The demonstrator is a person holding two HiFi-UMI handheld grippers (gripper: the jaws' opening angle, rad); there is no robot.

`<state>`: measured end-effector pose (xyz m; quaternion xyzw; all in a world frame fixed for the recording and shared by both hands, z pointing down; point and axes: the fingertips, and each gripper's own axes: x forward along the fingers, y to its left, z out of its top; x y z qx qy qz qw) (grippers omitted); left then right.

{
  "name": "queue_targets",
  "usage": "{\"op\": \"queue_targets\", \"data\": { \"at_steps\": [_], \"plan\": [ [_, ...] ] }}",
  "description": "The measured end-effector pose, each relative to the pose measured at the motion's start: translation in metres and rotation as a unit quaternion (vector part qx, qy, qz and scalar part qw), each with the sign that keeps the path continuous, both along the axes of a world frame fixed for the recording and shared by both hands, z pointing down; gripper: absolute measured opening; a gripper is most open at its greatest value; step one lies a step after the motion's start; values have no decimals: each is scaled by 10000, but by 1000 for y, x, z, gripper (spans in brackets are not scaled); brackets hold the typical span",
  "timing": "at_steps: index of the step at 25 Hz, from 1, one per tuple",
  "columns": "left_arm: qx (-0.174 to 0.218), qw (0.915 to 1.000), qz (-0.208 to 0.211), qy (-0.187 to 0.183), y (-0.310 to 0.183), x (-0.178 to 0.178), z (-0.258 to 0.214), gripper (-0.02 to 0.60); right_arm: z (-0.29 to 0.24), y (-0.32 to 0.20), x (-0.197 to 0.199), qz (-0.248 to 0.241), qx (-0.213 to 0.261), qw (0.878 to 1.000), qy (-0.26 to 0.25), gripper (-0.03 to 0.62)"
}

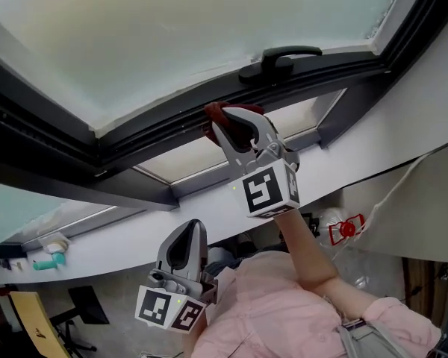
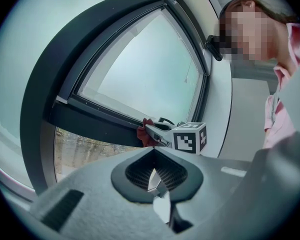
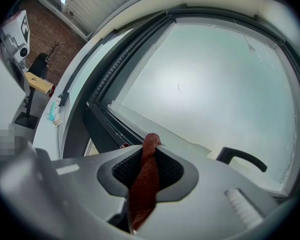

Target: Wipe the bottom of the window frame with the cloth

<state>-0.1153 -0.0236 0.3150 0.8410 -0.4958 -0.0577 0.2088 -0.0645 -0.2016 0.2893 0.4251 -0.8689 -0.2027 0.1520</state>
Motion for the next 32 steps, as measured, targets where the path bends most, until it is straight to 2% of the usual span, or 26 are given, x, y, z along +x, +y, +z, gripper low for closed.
{"op": "queue_targets", "data": {
  "at_steps": [9,14,23,32],
  "plan": [
    [87,9997,-175,145,7,-8,-3,-6,-2,-6,15,102,70,9997,194,74],
    [50,9993,-278,232,11,-14,2,-6,0,-9,25,231,-4,9997,126,74],
    [-160,9992,-296,232,16,-21,15,-6,0,-15,47,495,-27,9988,30,74],
    [-387,9986,-311,155,20,-27,27,-6,-1,-27,87,1025,-62,9946,-173,74]
  ]
}}
